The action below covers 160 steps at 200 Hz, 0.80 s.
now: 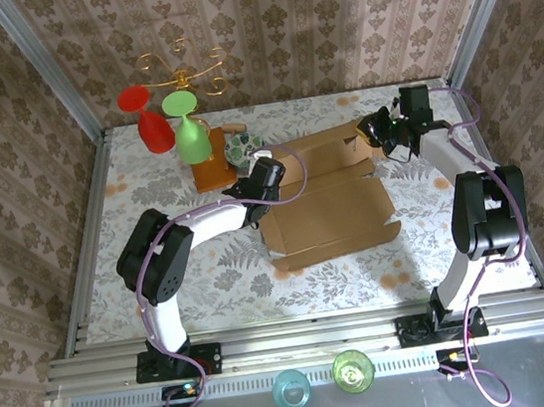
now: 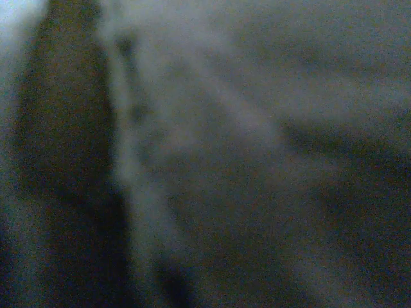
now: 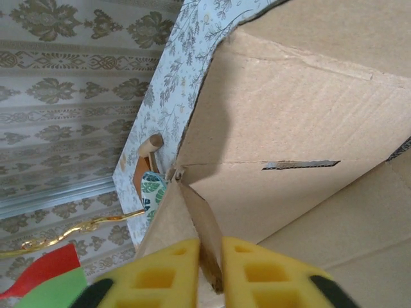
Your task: Fold the paper box
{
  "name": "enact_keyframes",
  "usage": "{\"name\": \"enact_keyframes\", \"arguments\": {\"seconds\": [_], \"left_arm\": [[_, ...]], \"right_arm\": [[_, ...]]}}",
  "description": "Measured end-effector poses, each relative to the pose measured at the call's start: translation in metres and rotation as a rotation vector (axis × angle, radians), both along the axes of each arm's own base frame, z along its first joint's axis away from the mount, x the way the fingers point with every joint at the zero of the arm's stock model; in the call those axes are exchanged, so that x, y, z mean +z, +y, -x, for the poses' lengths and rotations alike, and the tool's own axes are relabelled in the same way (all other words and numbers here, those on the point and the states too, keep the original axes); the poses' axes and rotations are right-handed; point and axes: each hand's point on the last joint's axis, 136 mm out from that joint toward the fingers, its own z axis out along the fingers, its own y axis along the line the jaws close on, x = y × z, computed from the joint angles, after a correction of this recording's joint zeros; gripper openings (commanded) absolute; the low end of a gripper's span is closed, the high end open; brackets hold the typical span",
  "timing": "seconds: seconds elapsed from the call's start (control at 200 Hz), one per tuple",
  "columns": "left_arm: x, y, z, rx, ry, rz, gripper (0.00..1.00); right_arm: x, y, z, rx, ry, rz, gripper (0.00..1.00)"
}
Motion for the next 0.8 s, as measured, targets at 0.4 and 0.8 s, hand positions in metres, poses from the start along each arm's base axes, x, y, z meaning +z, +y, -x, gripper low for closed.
{"name": "enact_keyframes", "arguments": {"seconds": [0.4, 0.8], "left_arm": [[0.0, -0.001, 0.0, -0.003, -0.001, 0.004, 0.0], [0.0, -0.001, -0.002, -0.024, 0.011, 0.007, 0.0]], "right_arm": [[0.006, -0.056, 0.047, -0.125, -0.047, 0.1, 0.41], [-0.111, -0.056, 0.052, -0.021, 0.178, 0.197, 0.47]]}}
